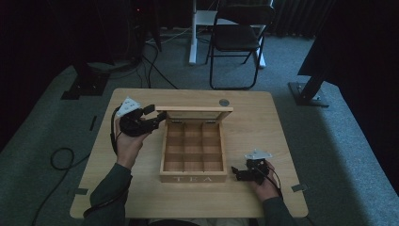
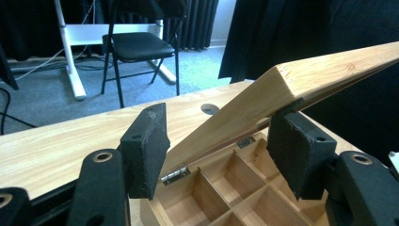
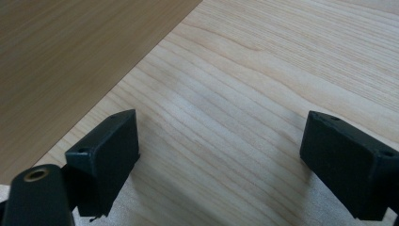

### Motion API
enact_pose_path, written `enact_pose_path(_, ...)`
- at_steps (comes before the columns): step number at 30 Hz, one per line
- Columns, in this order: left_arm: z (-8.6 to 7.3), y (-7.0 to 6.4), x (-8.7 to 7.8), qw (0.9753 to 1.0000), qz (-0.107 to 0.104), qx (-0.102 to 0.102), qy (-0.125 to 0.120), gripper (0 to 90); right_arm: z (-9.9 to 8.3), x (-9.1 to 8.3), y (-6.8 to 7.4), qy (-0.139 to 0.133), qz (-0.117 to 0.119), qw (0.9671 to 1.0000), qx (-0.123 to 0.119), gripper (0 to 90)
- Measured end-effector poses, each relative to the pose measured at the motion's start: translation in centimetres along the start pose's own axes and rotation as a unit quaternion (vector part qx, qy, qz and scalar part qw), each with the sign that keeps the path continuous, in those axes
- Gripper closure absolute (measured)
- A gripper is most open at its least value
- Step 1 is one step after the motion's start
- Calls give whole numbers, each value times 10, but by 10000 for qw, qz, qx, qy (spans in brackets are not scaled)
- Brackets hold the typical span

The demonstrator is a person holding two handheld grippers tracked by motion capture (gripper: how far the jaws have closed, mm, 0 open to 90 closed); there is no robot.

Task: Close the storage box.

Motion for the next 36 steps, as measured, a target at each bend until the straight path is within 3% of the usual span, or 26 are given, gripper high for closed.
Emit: enact_pose_path(36, -26, -13, -12, 9995, -104, -265, 122, 390, 0, 0, 0, 0, -2, 10000, 2, 117)
Point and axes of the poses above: each handheld gripper's, and its own axes: x roughly forward along the jaws, z roughly out of its top, y roughly to its left, the point moved 1 cm from there along x, roughly forward along the jaws, and after that the axes turned 3 degrees about x, right-handed, at the moved point
